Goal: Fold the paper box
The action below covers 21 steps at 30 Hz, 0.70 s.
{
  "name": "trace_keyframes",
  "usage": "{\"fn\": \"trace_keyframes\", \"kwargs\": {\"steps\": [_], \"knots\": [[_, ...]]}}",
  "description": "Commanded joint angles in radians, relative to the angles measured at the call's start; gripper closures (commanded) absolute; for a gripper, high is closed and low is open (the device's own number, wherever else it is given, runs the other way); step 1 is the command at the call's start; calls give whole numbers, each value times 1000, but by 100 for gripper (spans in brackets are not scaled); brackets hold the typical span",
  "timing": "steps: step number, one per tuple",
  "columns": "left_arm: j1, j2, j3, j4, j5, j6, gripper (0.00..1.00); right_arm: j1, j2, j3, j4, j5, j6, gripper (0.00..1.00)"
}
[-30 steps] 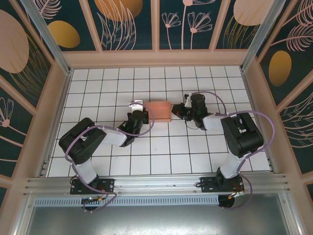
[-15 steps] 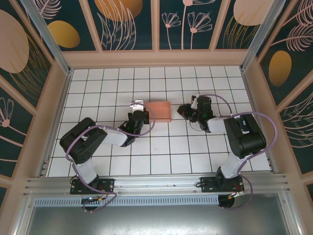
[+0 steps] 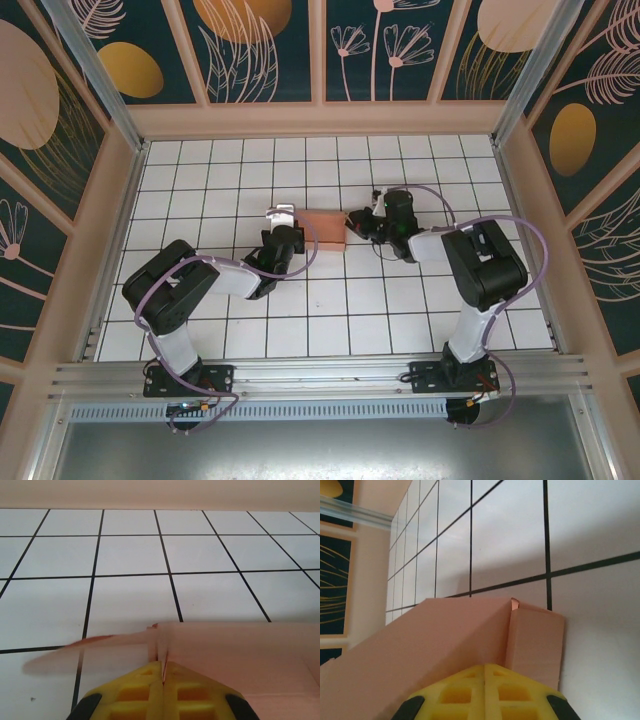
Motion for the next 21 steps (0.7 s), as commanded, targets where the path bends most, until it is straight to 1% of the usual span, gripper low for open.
{"fn": "trace_keyframes", "kwargs": {"steps": [1, 6, 8, 10, 14, 16, 19, 21], "knots": [[-6, 25, 6, -58, 2, 20, 100, 32, 10, 34, 14, -22, 1, 100], [-5, 31, 7, -57, 5, 21, 100, 33, 10, 24, 28, -24, 11, 100], [-6, 32, 5, -56, -4, 23, 100, 26, -16, 2, 25, 7, 8, 100], [-5, 28, -3, -55, -13, 22, 100, 13, -62, -33, 1, 66, -5, 100], [-5, 31, -18, -42, -24, 24, 100, -22, -199, -121, -51, 231, -35, 99], [-6, 38, -21, -35, -24, 24, 100, -23, -269, -137, -94, 322, -64, 98], [-6, 45, -22, -27, -18, 26, 100, -7, -358, -132, -133, 424, -110, 93], [-6, 46, -24, -20, -12, 29, 100, 21, -390, -106, -142, 474, -156, 85]]}}
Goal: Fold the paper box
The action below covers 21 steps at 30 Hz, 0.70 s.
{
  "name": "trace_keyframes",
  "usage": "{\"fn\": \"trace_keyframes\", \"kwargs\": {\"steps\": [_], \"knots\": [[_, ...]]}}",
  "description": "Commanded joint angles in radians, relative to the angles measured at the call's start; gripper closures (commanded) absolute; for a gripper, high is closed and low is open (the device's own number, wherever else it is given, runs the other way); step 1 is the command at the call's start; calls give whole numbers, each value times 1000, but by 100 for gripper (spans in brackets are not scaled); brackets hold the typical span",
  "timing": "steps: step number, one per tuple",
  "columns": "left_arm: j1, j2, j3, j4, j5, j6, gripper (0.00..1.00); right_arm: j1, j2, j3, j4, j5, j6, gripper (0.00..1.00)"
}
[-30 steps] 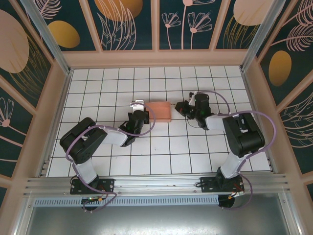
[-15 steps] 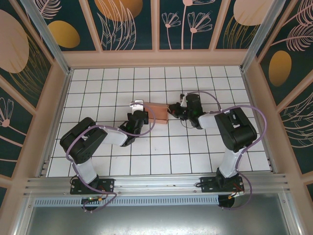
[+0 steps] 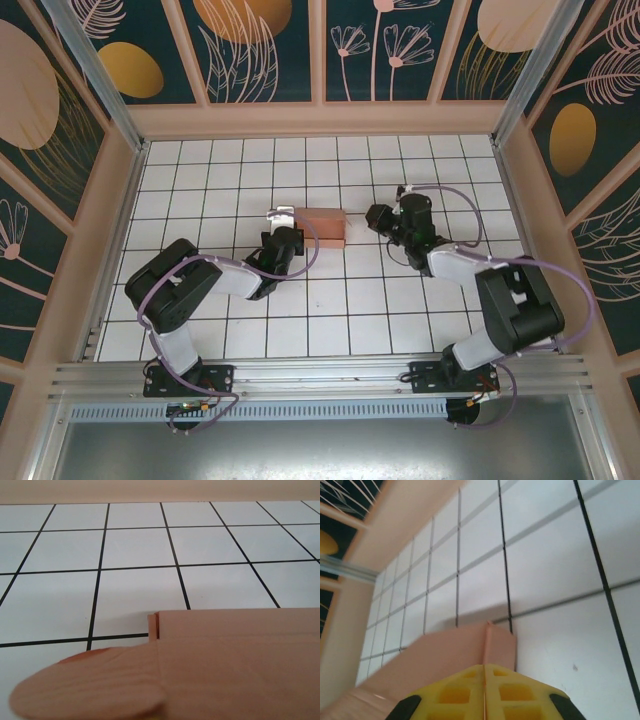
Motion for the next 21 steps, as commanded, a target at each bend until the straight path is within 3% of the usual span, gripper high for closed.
{"fn": "trace_keyframes", "kwargs": {"steps": [1, 3, 9, 15, 21], "knots": [[-3, 29, -18, -15, 11, 20, 100, 45, -50, 46, -49, 155, -105, 81], [-5, 27, -19, -12, 15, 20, 99, 89, -21, 121, -103, 175, -172, 72], [-4, 11, -30, -14, 12, 17, 97, 243, 150, 340, -248, 282, -340, 59], [-4, -17, -34, -30, 34, 20, 91, 256, 240, 398, -293, 252, -348, 57], [-4, -114, -76, -28, 112, -15, 70, 256, 250, 393, -296, 258, -347, 57]]}}
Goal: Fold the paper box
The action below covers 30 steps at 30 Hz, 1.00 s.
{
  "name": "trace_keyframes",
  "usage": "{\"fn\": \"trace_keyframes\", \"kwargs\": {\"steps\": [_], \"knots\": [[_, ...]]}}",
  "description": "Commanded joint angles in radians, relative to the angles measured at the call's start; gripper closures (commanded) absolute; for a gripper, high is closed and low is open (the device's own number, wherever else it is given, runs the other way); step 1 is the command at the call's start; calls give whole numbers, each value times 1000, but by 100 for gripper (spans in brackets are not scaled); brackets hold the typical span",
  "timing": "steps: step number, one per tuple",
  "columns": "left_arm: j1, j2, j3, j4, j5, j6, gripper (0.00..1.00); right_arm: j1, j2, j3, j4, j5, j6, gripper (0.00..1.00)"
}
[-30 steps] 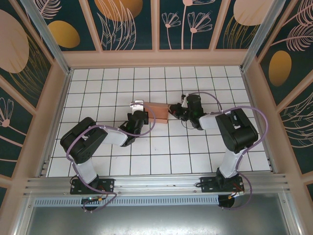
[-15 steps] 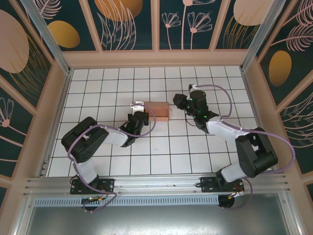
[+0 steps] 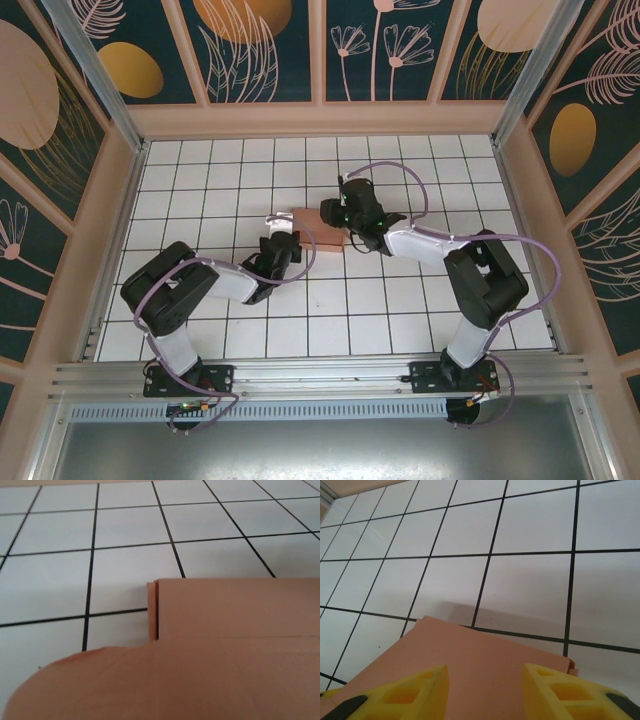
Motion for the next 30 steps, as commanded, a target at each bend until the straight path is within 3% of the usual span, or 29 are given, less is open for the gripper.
{"fn": "trace_keyframes", "kwargs": {"steps": [1, 7, 13, 17, 19, 24, 30], "knots": [[-5, -86, -22, -11, 55, -19, 68, -2, 6, 12, -7, 29, -22, 57], [-5, -190, -84, -21, 104, -25, 60, -3, 23, 10, 7, 12, -14, 57], [-5, -352, -254, 88, 123, -17, 51, -6, 36, 12, 16, -8, -11, 57], [-5, -506, -335, 126, 100, -21, 11, -3, 31, 0, 29, -19, -14, 57], [4, -552, -314, 58, 101, -18, 3, -3, 26, -11, 35, -24, -16, 57], [42, -566, -190, -114, 180, -45, 2, 12, 17, -72, 62, -21, -19, 56], [134, -480, -88, -202, 285, -123, 2, 12, 27, -153, 107, -33, 3, 56]]}}
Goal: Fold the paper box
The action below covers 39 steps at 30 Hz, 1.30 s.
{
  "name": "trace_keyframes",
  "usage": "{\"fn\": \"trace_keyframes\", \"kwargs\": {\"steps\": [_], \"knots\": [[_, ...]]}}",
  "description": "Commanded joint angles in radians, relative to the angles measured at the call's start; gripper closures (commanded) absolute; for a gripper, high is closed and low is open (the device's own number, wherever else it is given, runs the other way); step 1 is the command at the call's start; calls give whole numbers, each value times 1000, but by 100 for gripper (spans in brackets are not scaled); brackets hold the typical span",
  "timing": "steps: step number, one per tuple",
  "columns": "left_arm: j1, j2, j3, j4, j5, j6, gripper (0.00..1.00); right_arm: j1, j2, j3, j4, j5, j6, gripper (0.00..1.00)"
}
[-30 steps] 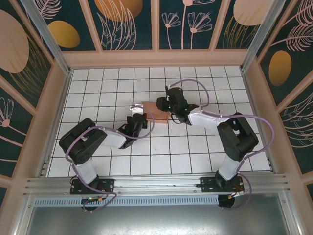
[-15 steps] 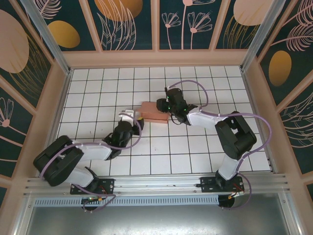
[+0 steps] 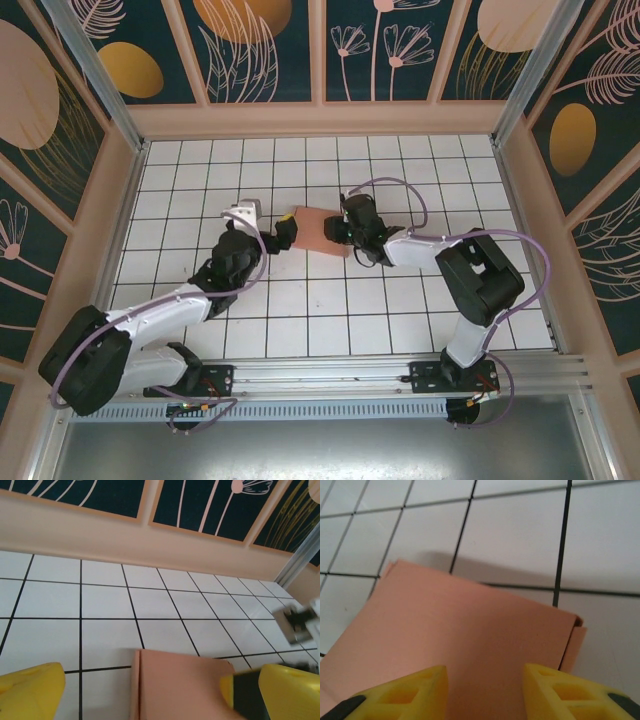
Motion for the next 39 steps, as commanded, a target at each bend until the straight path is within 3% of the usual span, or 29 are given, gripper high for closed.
{"fn": "trace_keyframes", "kwargs": {"steps": [1, 6, 12, 16, 19, 25, 31, 39], "knots": [[42, 72, 54, -111, 85, -54, 3, 7, 17, -16, 29, -4, -5, 56], [66, 219, 165, -224, 199, -41, 14, 8, 23, -17, 33, -16, 11, 57], [77, 350, 235, -278, 220, -44, 27, -26, -102, -85, 113, -11, 56, 56], [81, 401, 261, -291, 231, -47, 32, -105, -156, -169, 189, -93, 164, 45], [88, 411, 260, -273, 263, -53, 32, -151, -153, -206, 226, -170, 214, 42], [187, 449, 312, -252, 458, -42, 27, -155, -121, -224, 264, -214, 250, 41], [236, 550, 392, -297, 563, -19, 32, -158, -95, -223, 313, -266, 264, 35], [253, 622, 401, -286, 611, -31, 56, -173, -87, -236, 323, -290, 279, 34]]}}
